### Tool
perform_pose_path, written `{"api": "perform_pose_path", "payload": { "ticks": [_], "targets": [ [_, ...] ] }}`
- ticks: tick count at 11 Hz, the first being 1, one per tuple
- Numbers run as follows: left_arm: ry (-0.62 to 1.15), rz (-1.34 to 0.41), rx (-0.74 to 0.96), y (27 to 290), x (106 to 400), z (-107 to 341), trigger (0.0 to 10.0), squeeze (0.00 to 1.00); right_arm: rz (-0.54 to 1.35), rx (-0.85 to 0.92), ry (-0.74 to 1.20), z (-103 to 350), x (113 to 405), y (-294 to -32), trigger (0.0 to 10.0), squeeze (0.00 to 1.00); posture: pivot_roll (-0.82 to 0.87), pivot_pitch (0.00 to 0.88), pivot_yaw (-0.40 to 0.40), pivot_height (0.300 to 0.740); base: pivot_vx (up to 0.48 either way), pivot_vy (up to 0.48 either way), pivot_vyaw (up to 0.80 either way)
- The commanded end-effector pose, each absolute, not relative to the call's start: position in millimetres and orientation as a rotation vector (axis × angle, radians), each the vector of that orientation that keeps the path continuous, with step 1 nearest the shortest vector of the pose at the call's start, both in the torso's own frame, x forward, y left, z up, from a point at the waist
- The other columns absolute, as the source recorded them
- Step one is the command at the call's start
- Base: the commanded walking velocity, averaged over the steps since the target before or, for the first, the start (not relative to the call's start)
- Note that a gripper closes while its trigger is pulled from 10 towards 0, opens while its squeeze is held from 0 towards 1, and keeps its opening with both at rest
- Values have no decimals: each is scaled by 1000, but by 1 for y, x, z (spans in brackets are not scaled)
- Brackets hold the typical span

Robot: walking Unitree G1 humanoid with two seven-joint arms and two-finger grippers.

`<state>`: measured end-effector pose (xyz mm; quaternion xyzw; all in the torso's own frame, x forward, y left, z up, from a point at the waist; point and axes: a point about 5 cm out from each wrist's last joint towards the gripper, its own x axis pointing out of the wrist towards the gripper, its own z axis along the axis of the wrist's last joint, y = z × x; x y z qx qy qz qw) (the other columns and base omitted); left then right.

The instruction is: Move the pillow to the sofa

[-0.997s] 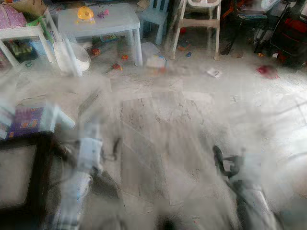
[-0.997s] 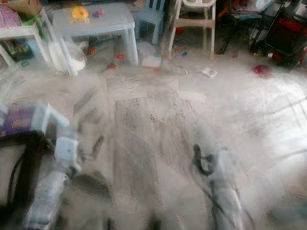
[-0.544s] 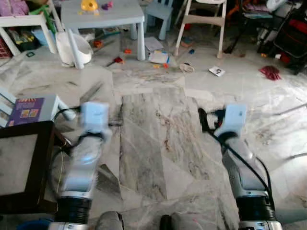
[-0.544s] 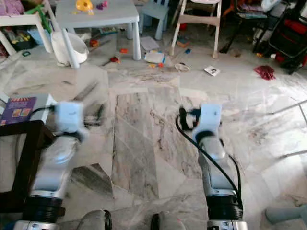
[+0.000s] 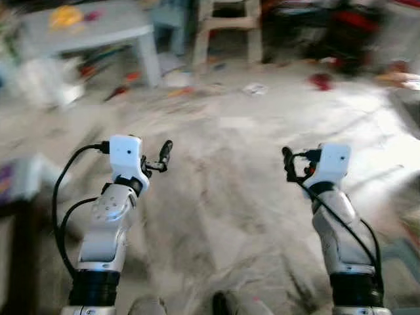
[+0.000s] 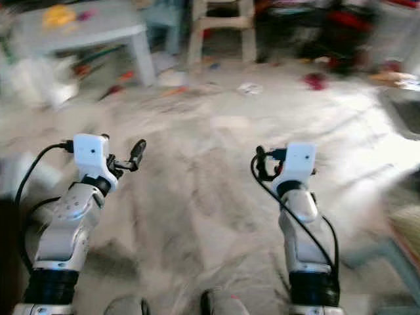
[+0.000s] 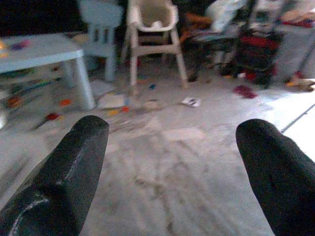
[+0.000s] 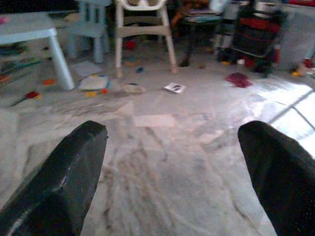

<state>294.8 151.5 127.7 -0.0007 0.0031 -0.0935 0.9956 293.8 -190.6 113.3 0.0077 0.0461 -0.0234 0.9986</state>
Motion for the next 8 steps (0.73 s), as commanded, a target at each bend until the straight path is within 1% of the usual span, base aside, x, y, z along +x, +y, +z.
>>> {"api": "perform_pose_path", "payload": {
  "ticks": [1,4,8],
  "targets": [
    [-1,-219,-12,147,295,131,10000,0,-68,12,103,112,293,-194,10000,0,-43,103,-33,740,458,0,-775],
    [-12,-310,-49,134,294,133,10000,0,-61,18,96,113,295,-192,10000,0,-43,95,-38,740,476,0,-777],
    [6,-346,-60,131,293,131,10000,0,-84,30,93,113,297,-193,10000,0,-47,101,-31,740,480,0,-781]
  ]
}}
